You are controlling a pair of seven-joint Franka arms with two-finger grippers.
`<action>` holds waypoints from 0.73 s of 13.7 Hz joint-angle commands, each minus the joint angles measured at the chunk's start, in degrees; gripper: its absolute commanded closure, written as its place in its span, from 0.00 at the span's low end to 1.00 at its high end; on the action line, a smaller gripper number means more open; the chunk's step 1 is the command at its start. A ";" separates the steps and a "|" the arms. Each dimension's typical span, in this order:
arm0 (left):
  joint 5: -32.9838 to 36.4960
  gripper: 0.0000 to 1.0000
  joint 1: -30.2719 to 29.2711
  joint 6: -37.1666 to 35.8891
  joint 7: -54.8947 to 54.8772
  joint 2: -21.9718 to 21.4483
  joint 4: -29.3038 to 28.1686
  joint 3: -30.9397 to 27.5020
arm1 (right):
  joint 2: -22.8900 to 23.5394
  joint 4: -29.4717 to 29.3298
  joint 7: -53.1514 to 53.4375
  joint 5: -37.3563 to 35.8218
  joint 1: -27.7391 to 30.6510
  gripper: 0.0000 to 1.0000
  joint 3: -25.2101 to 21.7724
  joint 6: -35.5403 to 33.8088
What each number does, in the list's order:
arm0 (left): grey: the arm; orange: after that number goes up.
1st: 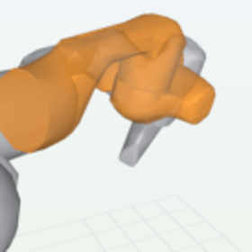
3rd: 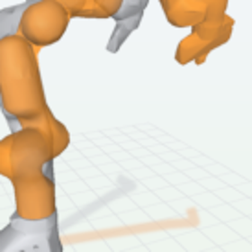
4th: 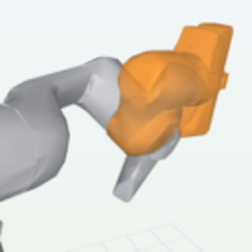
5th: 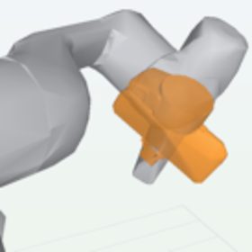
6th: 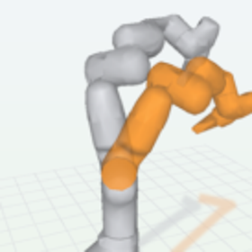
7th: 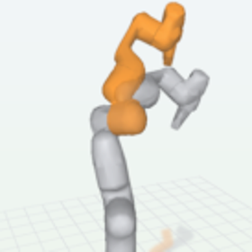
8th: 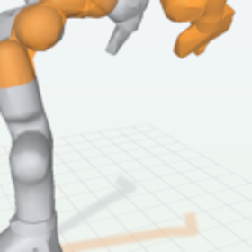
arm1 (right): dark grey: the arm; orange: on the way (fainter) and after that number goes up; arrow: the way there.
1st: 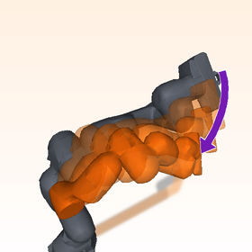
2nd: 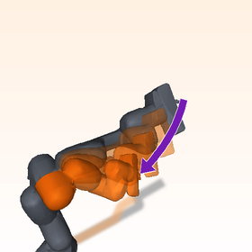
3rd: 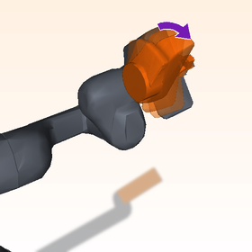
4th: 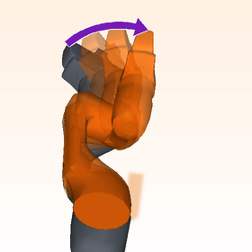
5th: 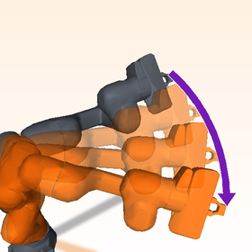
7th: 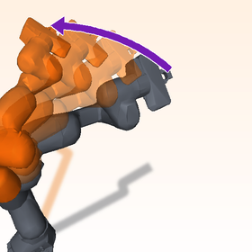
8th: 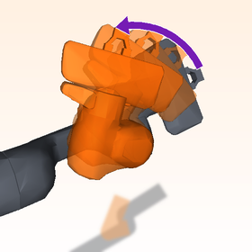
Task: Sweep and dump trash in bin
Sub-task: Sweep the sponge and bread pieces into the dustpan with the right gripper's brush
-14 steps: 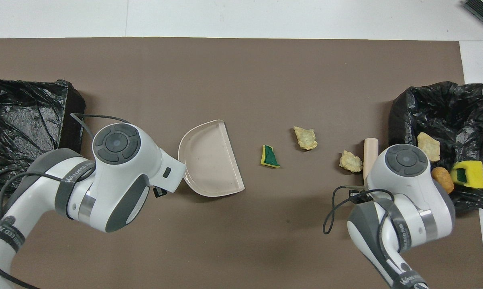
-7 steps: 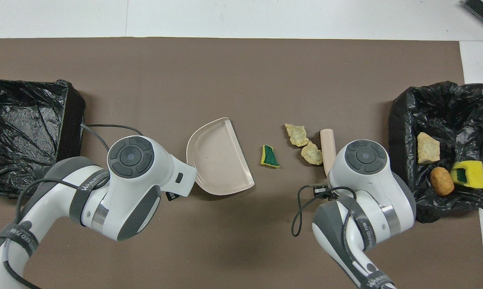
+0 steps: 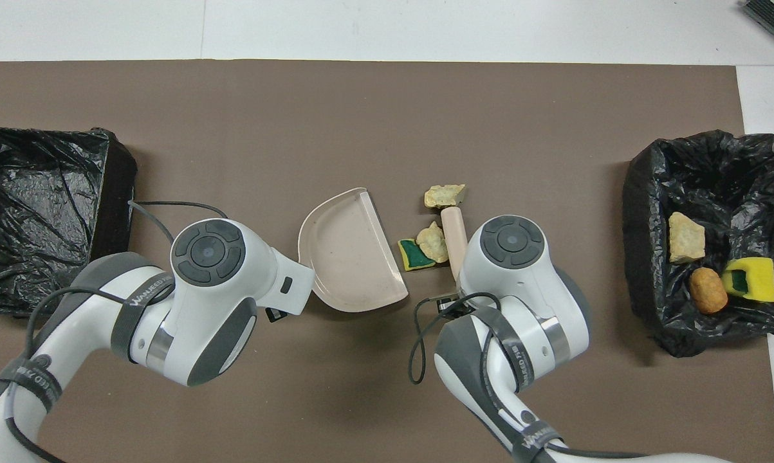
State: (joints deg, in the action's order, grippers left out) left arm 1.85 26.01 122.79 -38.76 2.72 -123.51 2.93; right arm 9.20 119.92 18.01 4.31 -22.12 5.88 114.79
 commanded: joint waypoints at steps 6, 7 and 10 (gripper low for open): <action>-0.54 1.00 0.44 2.10 1.67 -2.55 -3.58 -0.64 | 1.87 -7.59 -2.10 15.99 -7.24 1.00 0.27 0.88; -0.45 1.00 0.44 2.27 1.67 -2.55 -3.58 -0.64 | 1.70 -8.12 -1.93 15.56 -6.54 1.00 0.01 -0.52; -0.45 1.00 0.18 2.28 2.02 -2.55 -3.58 -0.64 | 1.34 -12.06 -1.92 10.14 -0.93 1.00 -0.35 -6.31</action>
State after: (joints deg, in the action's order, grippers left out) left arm 1.78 26.01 123.46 -37.92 2.03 -124.86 2.90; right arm 10.25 111.32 17.83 17.52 -27.34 5.25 112.46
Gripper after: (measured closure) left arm 0.687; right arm 0.744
